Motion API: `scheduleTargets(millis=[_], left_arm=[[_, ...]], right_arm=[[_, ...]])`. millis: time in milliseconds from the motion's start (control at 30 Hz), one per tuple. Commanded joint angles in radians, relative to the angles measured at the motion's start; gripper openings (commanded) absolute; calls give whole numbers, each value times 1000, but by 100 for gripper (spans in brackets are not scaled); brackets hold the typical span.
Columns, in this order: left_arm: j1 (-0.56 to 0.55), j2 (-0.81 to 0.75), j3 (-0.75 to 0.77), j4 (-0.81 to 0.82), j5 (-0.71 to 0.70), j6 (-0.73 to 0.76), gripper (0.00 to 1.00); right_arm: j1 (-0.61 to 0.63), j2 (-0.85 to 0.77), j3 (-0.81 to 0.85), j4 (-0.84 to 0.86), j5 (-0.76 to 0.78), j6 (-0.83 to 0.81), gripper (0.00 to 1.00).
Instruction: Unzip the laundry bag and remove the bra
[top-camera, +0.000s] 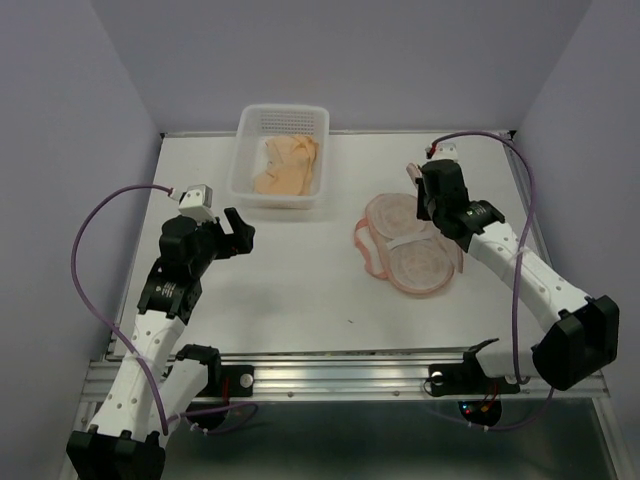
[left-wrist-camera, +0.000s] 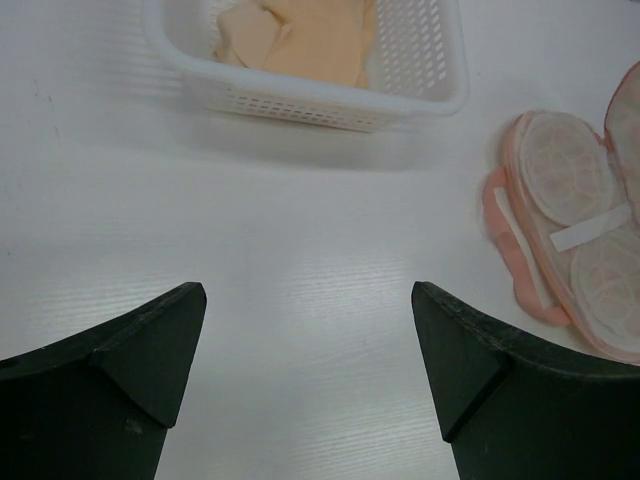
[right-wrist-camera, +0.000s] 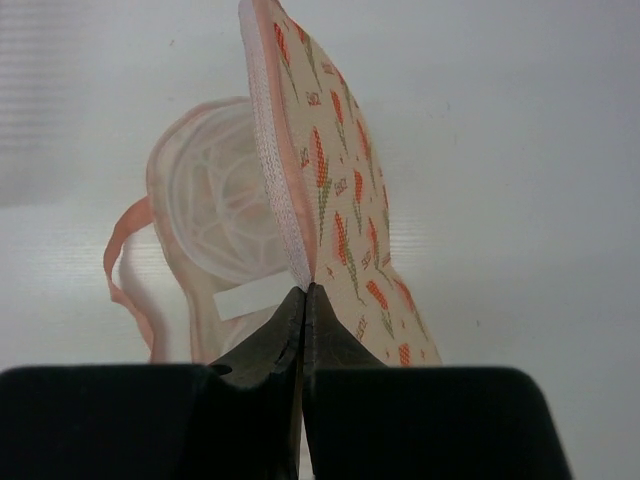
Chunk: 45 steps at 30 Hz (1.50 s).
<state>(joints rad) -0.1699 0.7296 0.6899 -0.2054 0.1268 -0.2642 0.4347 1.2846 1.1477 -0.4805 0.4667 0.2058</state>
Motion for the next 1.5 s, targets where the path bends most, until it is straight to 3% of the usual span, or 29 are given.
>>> scheduleTargets(millis=[0, 167, 267, 300, 333, 367, 433, 533, 567, 667, 933, 1233, 1467], left_arm=[[-2, -19, -7, 58, 0, 6, 95], [-2, -19, -12, 63, 4, 6, 95], [0, -21, -13, 63, 5, 8, 95], [-2, -22, -13, 64, 7, 8, 95], [-2, -22, -15, 64, 8, 8, 95], [-2, -24, -15, 64, 10, 8, 96], [-2, -30, -18, 66, 11, 5, 96], [-2, -29, -13, 63, 7, 0, 96], [-2, -27, -6, 58, 4, -4, 95], [-2, -18, 5, 46, 0, -18, 95], [-2, -6, 146, -123, -196, -78, 99], [0, -129, 295, -259, -345, -70, 99], [0, -283, 347, -327, -450, -55, 99]], right_arm=[[22, 41, -3, 63, -114, -40, 1], [53, 111, -71, 135, -177, -14, 2], [64, 153, -106, 146, -243, 12, 10], [64, 166, -118, 145, -300, 21, 20], [73, 167, -123, 143, -330, 21, 20], [73, 167, -126, 140, -365, 35, 37], [73, 138, -129, 141, -462, 47, 61], [73, 88, -118, 138, -496, 73, 79], [73, 58, -103, 132, -475, 89, 89], [62, 24, -69, 102, -352, 98, 100], [-28, -119, -17, 60, -113, 149, 100], [-28, -496, -52, -1, 203, 89, 100], [-28, -781, -85, -16, 178, -28, 100]])
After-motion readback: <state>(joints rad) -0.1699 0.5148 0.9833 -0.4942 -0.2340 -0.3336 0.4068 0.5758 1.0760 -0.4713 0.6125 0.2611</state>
